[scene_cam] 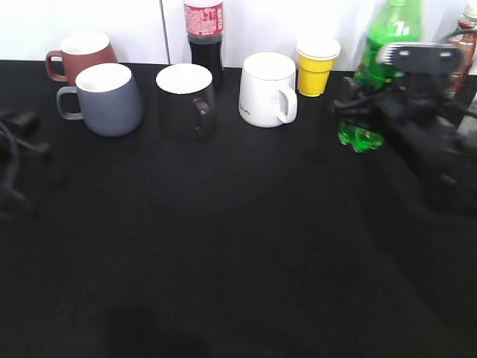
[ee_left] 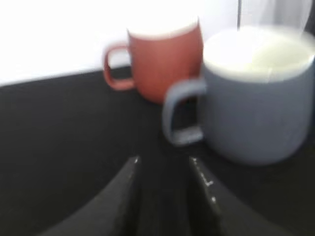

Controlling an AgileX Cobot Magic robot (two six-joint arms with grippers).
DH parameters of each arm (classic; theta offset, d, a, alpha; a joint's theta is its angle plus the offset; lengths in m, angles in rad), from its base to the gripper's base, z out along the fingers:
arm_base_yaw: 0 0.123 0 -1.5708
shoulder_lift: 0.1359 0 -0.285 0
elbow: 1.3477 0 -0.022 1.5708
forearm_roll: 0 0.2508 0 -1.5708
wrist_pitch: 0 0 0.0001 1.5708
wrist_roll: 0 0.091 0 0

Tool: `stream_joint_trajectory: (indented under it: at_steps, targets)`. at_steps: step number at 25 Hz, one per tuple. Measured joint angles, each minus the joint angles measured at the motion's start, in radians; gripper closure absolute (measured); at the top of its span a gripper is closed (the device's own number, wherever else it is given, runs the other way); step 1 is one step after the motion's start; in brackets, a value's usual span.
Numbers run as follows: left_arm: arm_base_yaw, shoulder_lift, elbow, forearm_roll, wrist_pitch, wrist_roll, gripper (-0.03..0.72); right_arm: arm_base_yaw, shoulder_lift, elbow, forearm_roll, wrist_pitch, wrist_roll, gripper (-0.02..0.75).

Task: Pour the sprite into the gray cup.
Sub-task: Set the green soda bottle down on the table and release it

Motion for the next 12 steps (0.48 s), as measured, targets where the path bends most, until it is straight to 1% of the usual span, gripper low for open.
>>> stream_joint_trajectory:
  at_steps: [3, 5, 7, 8, 10, 11, 12]
  targets:
    - [-0.027, -0.147, 0.003, -0.007, 0.151, 0.0, 0.447, -0.017, 0.128, -0.126, 0.005, 0.002, -0.002, 0.301]
    - [-0.027, -0.191, 0.003, -0.009, 0.189, 0.0, 0.447, -0.023, 0.17, -0.177, 0.007, -0.004, -0.004, 0.301]
    - [-0.027, -0.199, 0.003, -0.01, 0.2, 0.0, 0.447, -0.028, 0.187, -0.193, 0.005, -0.014, -0.004, 0.298]
    - [-0.027, -0.199, 0.003, -0.011, 0.202, 0.0, 0.447, -0.029, 0.187, -0.194, 0.004, -0.014, -0.004, 0.265]
    - [-0.027, -0.199, 0.003, -0.011, 0.202, 0.0, 0.447, -0.03, 0.187, -0.195, 0.003, 0.008, -0.006, 0.136]
    - [-0.027, -0.199, 0.003, -0.011, 0.202, 0.0, 0.447, -0.03, 0.186, -0.193, 0.004, 0.038, -0.007, 0.1]
    - [-0.027, -0.199, 0.003, -0.011, 0.202, 0.0, 0.447, -0.031, 0.175, -0.19, 0.005, 0.067, -0.01, 0.088]
